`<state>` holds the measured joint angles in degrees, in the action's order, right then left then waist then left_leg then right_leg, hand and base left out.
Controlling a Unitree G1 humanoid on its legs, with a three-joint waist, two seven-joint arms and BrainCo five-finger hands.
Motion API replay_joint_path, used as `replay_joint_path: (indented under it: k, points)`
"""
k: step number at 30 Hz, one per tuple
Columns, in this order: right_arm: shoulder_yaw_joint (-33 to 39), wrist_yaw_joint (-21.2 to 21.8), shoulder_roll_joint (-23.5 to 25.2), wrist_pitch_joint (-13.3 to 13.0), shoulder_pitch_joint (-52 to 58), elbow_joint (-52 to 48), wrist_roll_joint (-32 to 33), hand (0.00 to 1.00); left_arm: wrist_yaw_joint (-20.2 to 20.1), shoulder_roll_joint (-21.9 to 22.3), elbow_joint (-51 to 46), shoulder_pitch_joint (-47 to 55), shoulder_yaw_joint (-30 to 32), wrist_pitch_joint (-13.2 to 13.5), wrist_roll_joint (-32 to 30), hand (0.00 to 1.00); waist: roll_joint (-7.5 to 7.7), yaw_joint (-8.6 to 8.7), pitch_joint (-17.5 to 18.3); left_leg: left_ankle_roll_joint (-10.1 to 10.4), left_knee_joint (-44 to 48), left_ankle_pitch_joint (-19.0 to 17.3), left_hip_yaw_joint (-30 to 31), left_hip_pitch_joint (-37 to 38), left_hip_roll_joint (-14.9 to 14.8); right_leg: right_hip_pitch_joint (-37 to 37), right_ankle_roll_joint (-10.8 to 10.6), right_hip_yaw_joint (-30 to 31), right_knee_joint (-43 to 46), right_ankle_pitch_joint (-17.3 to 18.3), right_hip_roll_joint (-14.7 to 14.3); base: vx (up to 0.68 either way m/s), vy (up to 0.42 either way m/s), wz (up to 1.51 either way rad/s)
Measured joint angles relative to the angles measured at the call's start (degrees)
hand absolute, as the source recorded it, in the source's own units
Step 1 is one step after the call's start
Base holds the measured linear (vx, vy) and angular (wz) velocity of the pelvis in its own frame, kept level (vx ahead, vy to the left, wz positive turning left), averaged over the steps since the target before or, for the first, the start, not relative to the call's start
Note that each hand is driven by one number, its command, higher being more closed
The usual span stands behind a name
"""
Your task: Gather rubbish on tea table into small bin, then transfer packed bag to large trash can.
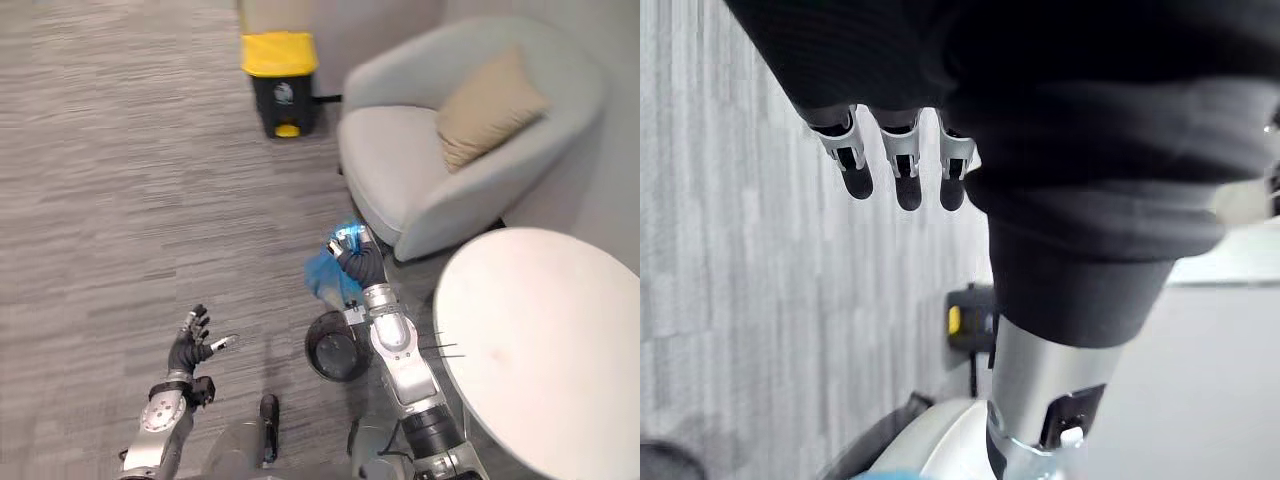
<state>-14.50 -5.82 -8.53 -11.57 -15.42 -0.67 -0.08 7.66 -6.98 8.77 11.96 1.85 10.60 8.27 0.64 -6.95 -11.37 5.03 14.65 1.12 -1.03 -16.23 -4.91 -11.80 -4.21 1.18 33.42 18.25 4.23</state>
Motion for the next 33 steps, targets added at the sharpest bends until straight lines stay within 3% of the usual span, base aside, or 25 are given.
replay_joint_path:
  k: [1, 3, 5, 6, 8, 10, 11, 12, 13, 15, 16, 20, 25, 33]
  points:
    - [0.03, -0.22, -1.34, -0.86, -2.54, 1.13, 0.05, 1.00, 0.00, 0.94, -0.72, 0.43, -0.33, 0.73, 0.04, 0.00, -1.86, -0.55, -0.55, 0.30, -2.73, 2.34, 1.49, -1.47, -1.29, 0.74, 1.33, -1.28, -4.88, 0.04, -1.78, -0.24, -0.134, 0.17]
    - [0.50, -0.66, -3.38, -1.05, -4.13, 4.06, 0.49, 1.00, -0.25, 1.68, -1.01, 0.43, -1.64, 0.79, 0.09, 0.00, -3.95, 0.23, -1.45, 0.82, -6.48, 6.90, 4.75, -2.18, -2.48, -0.12, 2.83, -4.41, -5.35, -1.58, -3.50, -0.29, -0.148, 0.61]
    - [0.61, -0.67, -5.58, -0.16, -4.32, 7.98, 0.64, 1.00, -0.58, 2.14, -2.42, 0.54, -3.64, 0.77, 0.10, 0.00, -4.57, 0.27, -1.67, 0.00, -11.97, 7.00, 4.36, -1.18, -4.03, -0.19, 4.45, -7.82, -5.77, -2.93, -4.25, -0.33, -0.175, 0.91]
    - [1.37, -0.68, -6.96, 0.85, -4.74, 9.98, 0.73, 1.00, -1.53, 2.04, -2.93, -1.01, -5.26, 0.81, 0.09, 0.00, -4.11, 1.16, -1.94, -4.17, -11.45, 2.77, 1.54, -2.78, -3.80, 0.10, 5.86, -11.40, -8.41, -4.63, -2.00, -0.26, -0.088, 1.04]
    - [2.93, -0.64, -7.81, 1.63, -6.03, 11.41, 0.77, 1.00, -2.17, 1.43, -3.76, -2.80, -6.68, 0.96, 0.05, 0.00, -3.19, 2.24, -2.45, -4.68, -1.82, 2.75, -0.66, -5.35, -1.69, -0.48, 6.08, -13.58, -9.76, -6.34, 1.08, -0.24, -0.048, 0.96]
    - [3.17, -0.63, -8.77, 1.69, -6.62, 11.09, 1.60, 1.00, -2.67, 0.98, -4.76, -3.34, -6.83, 1.17, 0.06, 0.00, -3.44, 3.40, -2.27, -5.18, 6.50, 0.76, -3.59, -3.29, -1.08, -0.18, 5.68, -14.54, -12.04, -8.49, 2.69, -0.20, -0.030, 0.53]
    - [3.19, -0.55, -8.81, 1.65, -6.62, 10.60, 2.14, 1.00, -2.66, 0.75, -5.07, -4.11, -6.87, 1.77, 0.06, 0.00, -3.95, 3.55, -1.96, -4.12, 9.42, -3.39, -4.43, -0.41, -1.92, -0.05, 5.60, -14.91, -13.49, -9.88, 2.82, -0.16, 0.026, 0.33]
    - [3.30, -0.47, -8.95, 1.65, -6.66, 10.41, 2.32, 1.00, -2.65, 0.55, -5.09, -4.79, -7.00, 2.03, 0.06, 0.00, -4.19, 3.69, -1.81, -3.58, 9.37, -5.20, -4.68, 1.33, -2.46, 0.04, 5.50, -15.29, -14.36, -10.59, 2.81, -0.20, 0.132, 0.32]
    - [3.38, -0.11, -8.81, 1.66, -6.77, 10.24, 2.62, 1.00, -2.52, -0.66, -5.19, -6.66, -8.35, 2.56, -0.01, 0.00, -4.52, 4.30, -1.59, -1.61, 3.31, -7.07, -4.81, 6.81, -2.92, 0.32, 4.62, -15.85, -17.20, -12.78, 2.30, -0.13, 0.114, 0.30]
    - [3.11, 0.13, -8.55, 1.66, -6.77, 9.77, 2.79, 1.00, -2.52, -1.41, -5.54, -7.42, -9.54, 2.58, -0.02, 0.00, -5.13, 4.89, -1.21, 0.71, -4.25, -6.88, -4.51, 10.13, -2.96, 0.41, 3.91, -16.48, -19.26, -14.30, 1.59, -0.11, 0.122, 0.18]
    - [3.12, 0.87, -7.49, 1.70, -6.61, 9.64, 2.85, 1.00, -2.51, -2.75, -5.55, -8.25, -10.92, 2.54, -0.25, 0.00, -4.03, 5.09, -0.96, 1.26, -8.31, -4.61, -4.79, 10.98, -2.43, 0.44, 3.25, -16.27, -21.29, -16.17, 2.03, -0.13, 0.165, 0.03]
    - [1.17, 3.52, -6.15, 1.76, -6.65, 4.38, 2.96, 1.00, -2.60, -5.93, -5.78, -11.17, -14.21, 2.56, -2.81, 0.00, -3.10, 5.57, -0.02, -0.87, -13.36, -1.11, -5.25, 11.91, 0.65, 3.87, 1.31, -16.07, -31.96, -23.72, 2.90, -0.07, 0.143, 0.05]
    - [-3.35, 5.27, -5.00, 1.74, -6.66, 3.24, 4.99, 1.00, -2.72, -7.67, -5.07, -14.68, -18.23, 2.56, -5.11, 0.00, -2.41, 5.99, 2.40, -1.20, -14.39, -0.49, -5.56, 12.92, 1.81, 5.94, 0.70, -14.79, -35.89, -25.90, 3.27, 0.00, 0.078, -0.04]
    - [-11.66, 9.58, -4.23, 1.74, -8.49, 3.17, 8.54, 1.00, -2.52, -7.37, 0.11, -21.30, -21.77, 2.15, -11.46, 0.00, -1.85, 6.15, 3.92, -1.06, -14.39, -0.44, -6.29, 14.01, 0.83, 6.65, 1.61, -12.87, -36.68, -26.62, 1.63, -0.02, -0.018, -0.09]
